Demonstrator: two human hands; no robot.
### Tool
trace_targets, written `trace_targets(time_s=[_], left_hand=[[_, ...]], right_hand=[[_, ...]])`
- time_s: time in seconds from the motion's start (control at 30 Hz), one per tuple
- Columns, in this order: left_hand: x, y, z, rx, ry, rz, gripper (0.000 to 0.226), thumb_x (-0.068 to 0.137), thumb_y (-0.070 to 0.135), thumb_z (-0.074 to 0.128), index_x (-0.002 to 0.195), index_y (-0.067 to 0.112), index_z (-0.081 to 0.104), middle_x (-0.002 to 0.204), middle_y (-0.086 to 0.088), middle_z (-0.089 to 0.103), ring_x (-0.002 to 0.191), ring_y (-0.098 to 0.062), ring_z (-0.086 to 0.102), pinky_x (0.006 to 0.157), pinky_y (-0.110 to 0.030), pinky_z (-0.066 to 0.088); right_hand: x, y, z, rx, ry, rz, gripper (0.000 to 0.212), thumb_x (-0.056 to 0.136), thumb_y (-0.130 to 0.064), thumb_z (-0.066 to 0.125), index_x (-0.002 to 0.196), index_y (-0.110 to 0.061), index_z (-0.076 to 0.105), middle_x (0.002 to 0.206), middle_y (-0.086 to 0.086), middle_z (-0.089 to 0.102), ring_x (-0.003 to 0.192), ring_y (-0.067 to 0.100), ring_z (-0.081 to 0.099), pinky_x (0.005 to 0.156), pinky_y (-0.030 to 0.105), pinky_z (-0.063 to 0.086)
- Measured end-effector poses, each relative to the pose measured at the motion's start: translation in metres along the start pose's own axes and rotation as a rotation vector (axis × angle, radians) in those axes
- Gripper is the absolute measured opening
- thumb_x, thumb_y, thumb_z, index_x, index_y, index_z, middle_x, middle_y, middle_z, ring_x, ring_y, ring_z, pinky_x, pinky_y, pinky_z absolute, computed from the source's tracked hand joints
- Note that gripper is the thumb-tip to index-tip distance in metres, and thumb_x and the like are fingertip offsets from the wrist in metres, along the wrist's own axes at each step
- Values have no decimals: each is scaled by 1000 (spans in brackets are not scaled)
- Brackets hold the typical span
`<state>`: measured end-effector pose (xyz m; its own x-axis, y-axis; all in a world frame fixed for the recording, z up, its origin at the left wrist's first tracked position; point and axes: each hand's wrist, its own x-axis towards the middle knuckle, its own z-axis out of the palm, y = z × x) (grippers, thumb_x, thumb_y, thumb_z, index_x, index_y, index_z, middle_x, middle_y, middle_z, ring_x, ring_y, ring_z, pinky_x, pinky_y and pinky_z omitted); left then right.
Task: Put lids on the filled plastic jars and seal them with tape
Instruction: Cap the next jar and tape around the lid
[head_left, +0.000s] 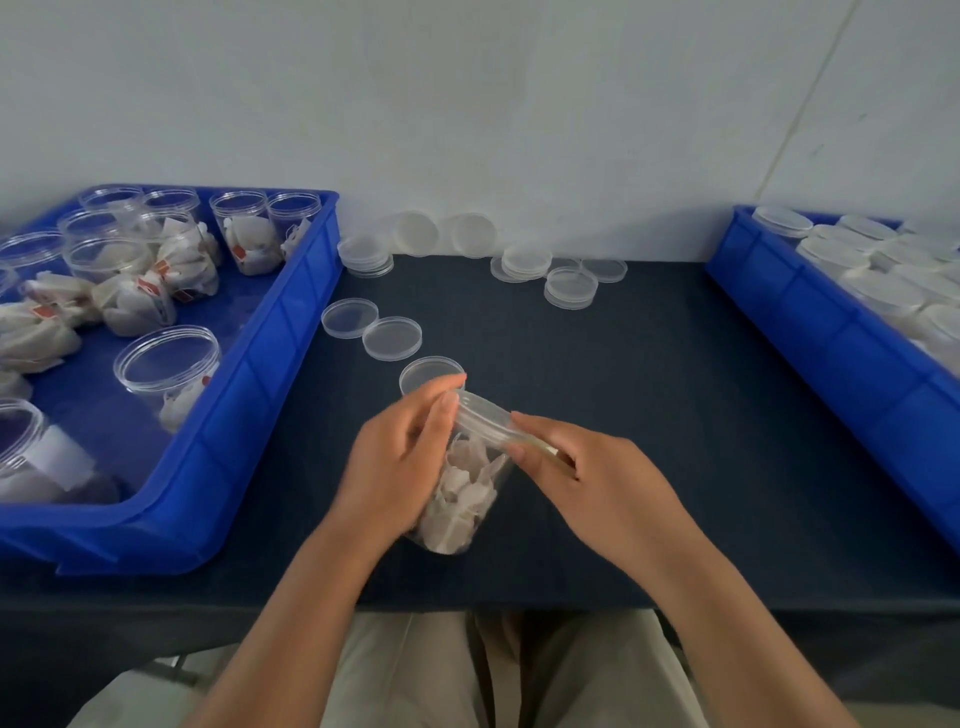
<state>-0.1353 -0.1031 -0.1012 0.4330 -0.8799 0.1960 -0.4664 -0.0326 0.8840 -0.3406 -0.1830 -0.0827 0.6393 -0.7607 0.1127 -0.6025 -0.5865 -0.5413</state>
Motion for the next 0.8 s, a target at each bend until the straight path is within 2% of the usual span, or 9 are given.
trace_targets(time_s=[0.1,0.17,0.27,0.4,0.5,0.57,0.63,0.73,0.8], left_hand=[[-15,13,14,181,-45,-39,93,69,105,41,146,54,29,117,35,56,109,9,59,83,-20,49],[-18,15,18,236,20,-16,108,53,111,44,143,53,29,111,38,50,104,11,55,77,-17,46],[-10,14,14,218,19,-47,103,50,110,46,137,55,35,109,36,55,99,11,59,76,-17,48],[9,11,7,77,-35,-132,73,64,96,59,126,57,53,107,30,68,97,16,62,78,-20,52],[17,5,2,-105,-108,-175,56,74,86,54,119,53,65,113,37,67,104,14,65,85,-24,52],[19,-2,-3,-269,-164,-197,57,82,79,53,125,44,70,120,21,73,112,1,69,95,-34,55],[19,-11,-6,-451,-262,-227,57,90,73,54,129,34,72,124,-1,76,115,-19,73,95,-38,58],[18,-18,-3,-571,-384,-280,74,83,82,60,127,25,73,123,-16,74,110,-31,72,94,-44,59],[17,-23,4,-631,-432,-319,92,74,89,66,126,13,72,121,-25,69,111,-40,65,104,-57,50]], right_hand=[[-7,-7,3,-79,21,-22,48,103,-65,38,149,-56,46,110,-22,73,90,-1,65,67,11,45],[-11,-10,7,-97,14,-9,49,104,-60,43,153,-54,42,105,-20,72,88,2,66,66,11,45],[-10,-10,10,-39,-12,-9,60,100,-68,37,158,-51,34,91,-22,67,79,0,65,64,16,53],[-5,4,-1,82,-102,18,75,90,-82,33,157,-59,6,79,-10,65,73,7,67,58,24,56],[-6,15,-5,123,-136,6,67,88,-82,27,148,-53,22,89,-19,64,76,3,65,58,19,52],[-5,22,-5,124,-157,1,45,94,-75,30,134,-56,30,89,-15,64,82,2,65,63,22,55],[-2,28,-7,135,-163,7,25,101,-66,39,125,-63,32,88,-10,64,83,8,65,66,29,56],[6,29,-9,124,-183,-35,36,98,-71,38,134,-71,34,87,-10,65,83,6,64,64,20,54],[9,22,-7,149,-179,-68,47,95,-76,34,141,-68,38,97,-31,66,89,-9,62,68,8,48]])
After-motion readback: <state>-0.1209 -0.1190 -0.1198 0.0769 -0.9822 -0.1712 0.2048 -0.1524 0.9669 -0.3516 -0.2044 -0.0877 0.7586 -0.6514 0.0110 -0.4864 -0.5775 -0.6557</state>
